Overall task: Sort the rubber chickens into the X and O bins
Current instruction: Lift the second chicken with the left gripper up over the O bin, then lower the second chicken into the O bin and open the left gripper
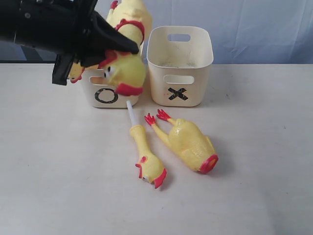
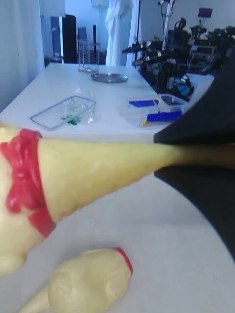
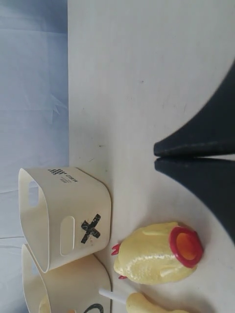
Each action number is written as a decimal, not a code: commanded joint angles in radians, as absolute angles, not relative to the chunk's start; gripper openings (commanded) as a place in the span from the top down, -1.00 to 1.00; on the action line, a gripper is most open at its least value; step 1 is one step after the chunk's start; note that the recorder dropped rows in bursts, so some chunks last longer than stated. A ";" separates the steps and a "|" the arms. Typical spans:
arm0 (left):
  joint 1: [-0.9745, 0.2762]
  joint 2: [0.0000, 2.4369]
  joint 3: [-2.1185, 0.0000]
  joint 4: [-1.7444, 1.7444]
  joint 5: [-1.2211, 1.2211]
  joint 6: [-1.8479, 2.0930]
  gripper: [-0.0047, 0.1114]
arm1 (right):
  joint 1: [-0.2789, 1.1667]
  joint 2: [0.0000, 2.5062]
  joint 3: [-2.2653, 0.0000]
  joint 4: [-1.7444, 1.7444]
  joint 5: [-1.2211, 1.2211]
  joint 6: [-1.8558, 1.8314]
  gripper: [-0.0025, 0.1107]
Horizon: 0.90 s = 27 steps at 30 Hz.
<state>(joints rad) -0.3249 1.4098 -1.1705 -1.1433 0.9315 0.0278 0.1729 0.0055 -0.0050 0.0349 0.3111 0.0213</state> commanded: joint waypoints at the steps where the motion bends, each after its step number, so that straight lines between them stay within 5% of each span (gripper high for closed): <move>1: -0.319 1.440 -1.230 -1.222 0.947 0.041 0.92 | 0.171 0.000 0.000 0.035 0.306 0.020 0.96; 27: -0.242 1.591 -1.373 -1.355 0.974 -0.025 0.92 | 0.171 0.000 0.000 0.035 0.306 0.020 0.96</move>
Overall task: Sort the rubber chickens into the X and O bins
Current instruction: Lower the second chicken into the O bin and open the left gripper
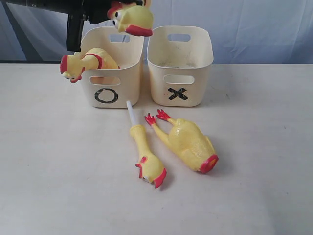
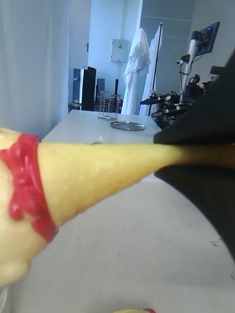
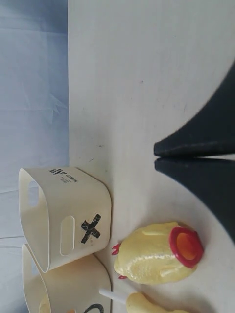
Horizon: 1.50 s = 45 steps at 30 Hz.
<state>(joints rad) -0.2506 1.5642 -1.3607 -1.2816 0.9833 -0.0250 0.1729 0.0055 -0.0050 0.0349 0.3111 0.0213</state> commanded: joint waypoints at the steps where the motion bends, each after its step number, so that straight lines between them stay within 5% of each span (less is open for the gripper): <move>1: -0.239 1.605 -1.373 -1.372 0.974 -0.025 0.92 | 0.171 0.000 0.000 0.035 0.306 0.020 0.96; 45: -0.179 1.758 -1.379 -1.453 0.972 -0.023 0.92 | 0.171 0.000 0.000 0.035 0.306 0.020 0.96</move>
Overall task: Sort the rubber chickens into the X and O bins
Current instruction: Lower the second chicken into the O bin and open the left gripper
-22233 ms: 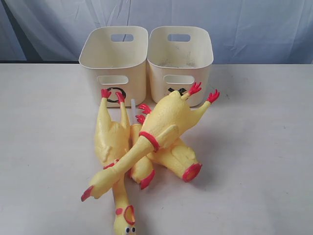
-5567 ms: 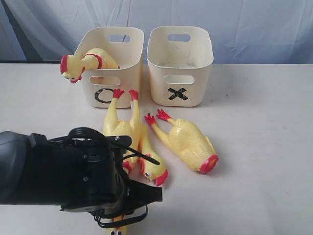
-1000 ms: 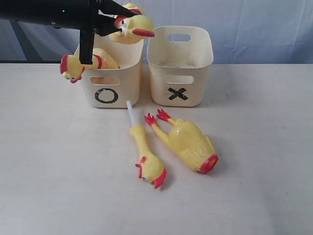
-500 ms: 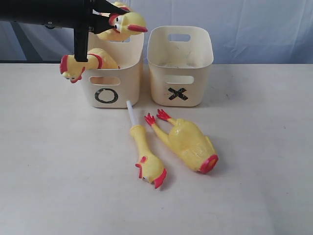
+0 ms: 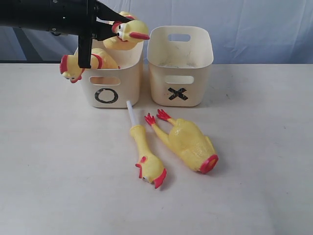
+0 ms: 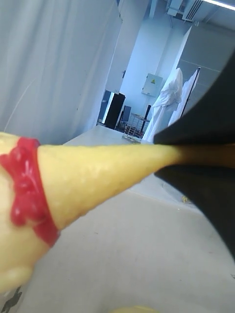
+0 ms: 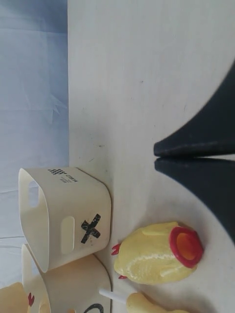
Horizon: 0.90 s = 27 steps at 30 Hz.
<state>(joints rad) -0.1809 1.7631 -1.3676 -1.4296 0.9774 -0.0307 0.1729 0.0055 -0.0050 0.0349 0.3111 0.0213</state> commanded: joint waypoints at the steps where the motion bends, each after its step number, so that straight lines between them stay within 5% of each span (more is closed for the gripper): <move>1: -0.179 1.758 -1.379 -1.453 0.966 -0.023 0.92 | 0.171 0.000 0.000 0.035 0.306 0.020 0.96; 14: -0.179 1.758 -1.379 -1.450 0.944 -0.023 0.90 | 0.171 0.000 0.000 0.035 0.306 0.020 0.96; 27: -0.179 1.758 -1.379 -1.450 0.936 -0.017 0.47 | 0.171 0.000 0.000 0.035 0.306 0.020 0.96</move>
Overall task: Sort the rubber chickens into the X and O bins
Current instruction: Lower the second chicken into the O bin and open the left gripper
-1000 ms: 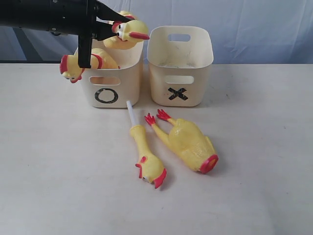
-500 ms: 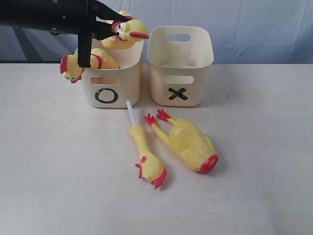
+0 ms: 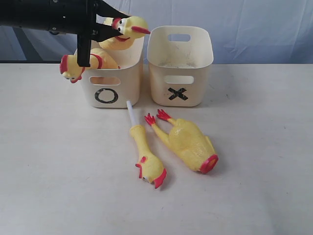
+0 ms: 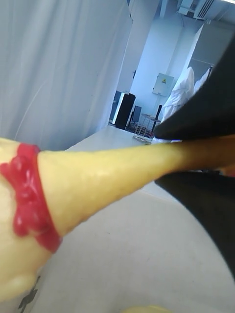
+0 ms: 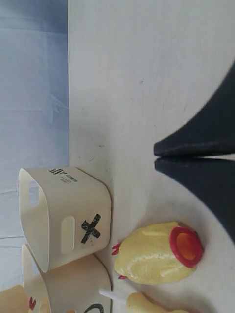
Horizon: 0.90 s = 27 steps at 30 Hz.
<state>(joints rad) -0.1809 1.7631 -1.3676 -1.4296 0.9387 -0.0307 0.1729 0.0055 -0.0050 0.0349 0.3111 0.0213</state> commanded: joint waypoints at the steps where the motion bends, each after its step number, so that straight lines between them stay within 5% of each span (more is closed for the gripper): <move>1: -0.179 1.758 -1.379 -1.450 0.934 -0.015 0.45 | 0.171 0.000 0.000 0.035 0.306 0.020 0.96; 27: -0.179 1.758 -1.379 -1.450 0.897 0.000 0.42 | 0.171 0.000 0.000 0.035 0.306 0.020 0.96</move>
<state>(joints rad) -0.1809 1.7631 -1.3676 -1.4296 0.9169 -0.0154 0.1729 0.0055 -0.0050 0.0349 0.3111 0.0213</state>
